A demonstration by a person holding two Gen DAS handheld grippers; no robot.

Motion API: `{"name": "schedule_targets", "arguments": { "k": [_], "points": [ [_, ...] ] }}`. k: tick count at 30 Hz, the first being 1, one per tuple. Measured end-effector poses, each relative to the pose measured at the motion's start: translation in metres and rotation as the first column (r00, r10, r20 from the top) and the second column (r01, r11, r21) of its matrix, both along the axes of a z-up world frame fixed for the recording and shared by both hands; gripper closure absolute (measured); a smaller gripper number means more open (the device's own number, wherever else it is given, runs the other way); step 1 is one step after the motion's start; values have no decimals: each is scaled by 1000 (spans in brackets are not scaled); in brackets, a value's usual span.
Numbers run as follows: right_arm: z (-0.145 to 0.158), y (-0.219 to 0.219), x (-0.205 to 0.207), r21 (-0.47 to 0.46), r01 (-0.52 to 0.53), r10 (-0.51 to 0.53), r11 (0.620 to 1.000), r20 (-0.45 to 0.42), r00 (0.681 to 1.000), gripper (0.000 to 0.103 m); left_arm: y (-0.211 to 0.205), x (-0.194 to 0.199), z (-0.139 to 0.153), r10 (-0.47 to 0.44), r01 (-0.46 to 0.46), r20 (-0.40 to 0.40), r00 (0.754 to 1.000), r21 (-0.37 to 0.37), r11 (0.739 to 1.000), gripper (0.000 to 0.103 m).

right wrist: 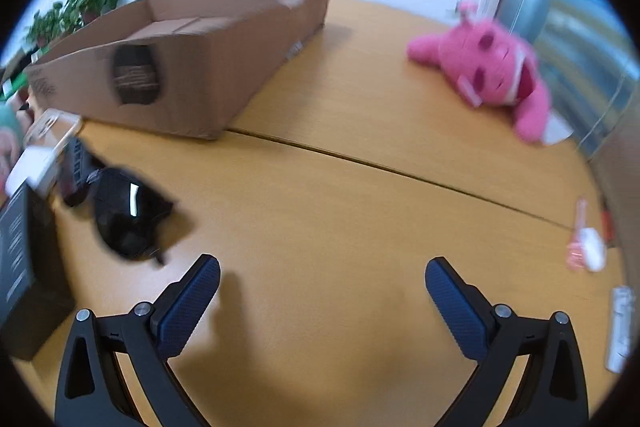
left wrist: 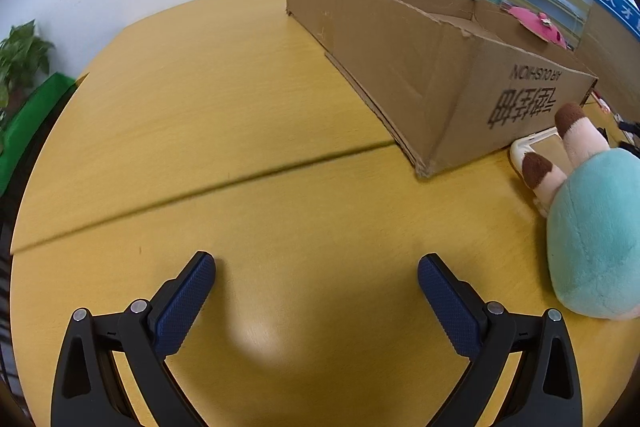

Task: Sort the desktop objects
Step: 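Move both grippers to the teal-and-pink pig plush and close on it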

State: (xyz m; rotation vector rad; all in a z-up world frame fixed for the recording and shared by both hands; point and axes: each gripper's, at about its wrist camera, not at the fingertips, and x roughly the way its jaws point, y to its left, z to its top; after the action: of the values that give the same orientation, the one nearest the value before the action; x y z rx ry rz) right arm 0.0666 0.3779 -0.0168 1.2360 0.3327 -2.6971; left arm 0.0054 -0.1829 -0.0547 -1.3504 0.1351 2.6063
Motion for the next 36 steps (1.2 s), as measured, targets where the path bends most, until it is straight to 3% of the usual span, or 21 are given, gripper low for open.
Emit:
{"name": "schedule_targets", "arguments": {
  "k": [2,5,7,10,11,13,16,18,21,27,30,36],
  "points": [
    [18,-13,23,-30,-26,24,999,-41,999,1,1,14,6,56,-56,-1,998,32,998,1],
    [44,-37,51,-41,-71,67,997,-94,993,1,10,45,41,150,-147,-111,982,36,988,2],
    [57,-57,63,-51,-106,99,993,-123,987,1,28,72,79,169,-176,-254,952,-4,984,1],
    [69,-92,68,-83,-170,160,982,-118,980,1,62,111,133,206,-236,-434,877,-18,971,1],
    [72,-105,69,-100,-193,181,976,-116,977,1,73,122,145,222,-252,-464,857,-3,968,1],
    [77,-127,72,-123,-212,197,969,-126,972,1,96,139,159,216,-230,-494,842,34,973,1],
    [82,-154,78,-174,-259,244,950,-102,964,1,129,150,164,171,-154,-478,862,75,985,1],
    [88,-171,84,-155,-265,249,952,-117,962,1,145,155,159,149,-113,-440,885,107,988,1],
    [93,-183,91,-163,-256,235,953,-140,962,1,169,159,150,135,-98,-415,900,108,989,1],
    [97,-202,99,-131,-210,187,969,-163,969,1,185,159,134,139,-122,-386,912,69,990,1],
    [97,-208,102,-114,-180,158,977,-174,972,1,184,163,136,154,-116,-372,915,124,986,1],
    [100,-207,99,-189,-185,160,964,-142,977,1,180,165,146,213,-143,-342,915,219,965,1]
  ]
}}
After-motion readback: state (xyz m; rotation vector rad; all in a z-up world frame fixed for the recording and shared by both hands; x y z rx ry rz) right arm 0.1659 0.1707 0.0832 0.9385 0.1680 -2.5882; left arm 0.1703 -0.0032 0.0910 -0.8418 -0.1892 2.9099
